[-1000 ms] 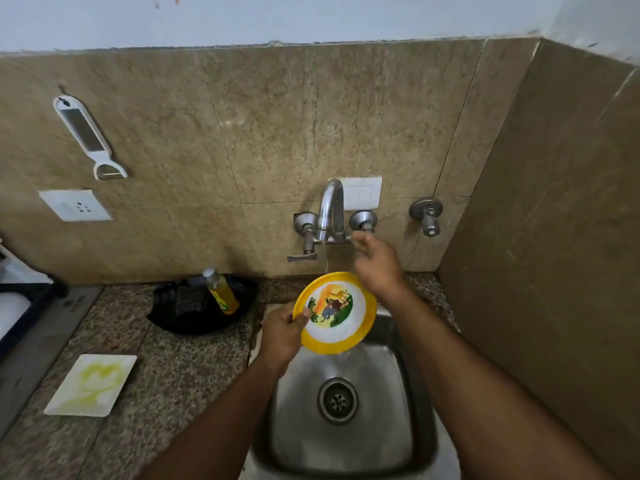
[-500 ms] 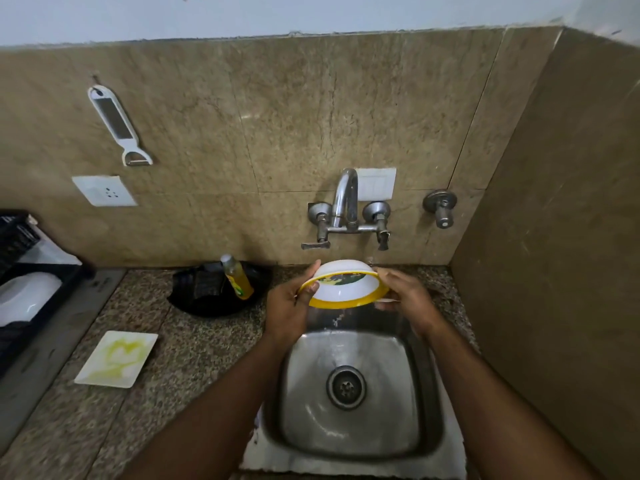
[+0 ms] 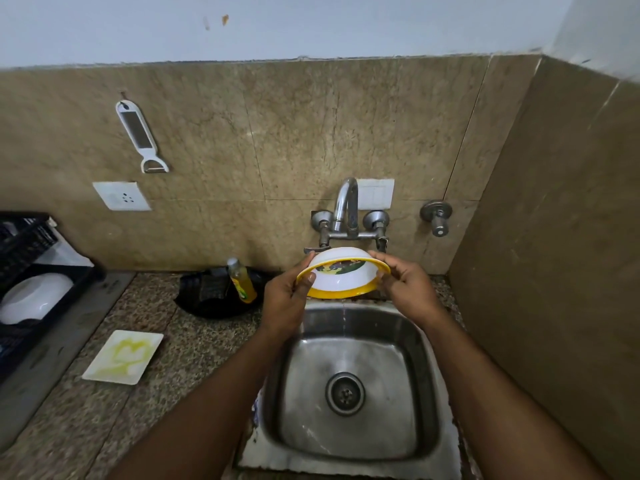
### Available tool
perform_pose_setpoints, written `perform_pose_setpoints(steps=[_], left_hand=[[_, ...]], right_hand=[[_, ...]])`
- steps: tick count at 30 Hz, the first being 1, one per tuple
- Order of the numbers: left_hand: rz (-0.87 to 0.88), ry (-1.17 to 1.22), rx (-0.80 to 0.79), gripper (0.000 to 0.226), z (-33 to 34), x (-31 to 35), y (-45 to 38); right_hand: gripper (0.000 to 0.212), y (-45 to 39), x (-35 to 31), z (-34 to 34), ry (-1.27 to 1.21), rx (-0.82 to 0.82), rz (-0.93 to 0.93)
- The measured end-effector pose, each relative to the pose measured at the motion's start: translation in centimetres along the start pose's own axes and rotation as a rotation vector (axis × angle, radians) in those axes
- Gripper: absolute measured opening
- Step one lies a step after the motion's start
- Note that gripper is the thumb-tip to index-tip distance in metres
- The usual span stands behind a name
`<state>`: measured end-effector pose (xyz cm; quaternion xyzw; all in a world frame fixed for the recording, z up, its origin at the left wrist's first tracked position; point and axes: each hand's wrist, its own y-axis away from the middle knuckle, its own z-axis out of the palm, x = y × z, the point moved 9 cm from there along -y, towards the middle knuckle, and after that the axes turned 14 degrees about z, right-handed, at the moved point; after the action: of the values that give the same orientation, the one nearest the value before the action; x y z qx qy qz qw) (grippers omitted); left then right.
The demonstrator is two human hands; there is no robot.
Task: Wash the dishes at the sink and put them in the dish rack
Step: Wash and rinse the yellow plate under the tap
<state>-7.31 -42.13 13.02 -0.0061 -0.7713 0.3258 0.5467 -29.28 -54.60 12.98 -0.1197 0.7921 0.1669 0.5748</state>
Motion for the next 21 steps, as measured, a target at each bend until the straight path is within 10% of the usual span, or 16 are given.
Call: perform_pose_setpoints(steps=[21], left_hand=[[0.061, 0.037, 0.022, 0.041, -0.4, 3.1, -0.6]], right_hand=[[0.04, 2.9, -4.4, -1.5, 0.044, 0.12, -0.164]])
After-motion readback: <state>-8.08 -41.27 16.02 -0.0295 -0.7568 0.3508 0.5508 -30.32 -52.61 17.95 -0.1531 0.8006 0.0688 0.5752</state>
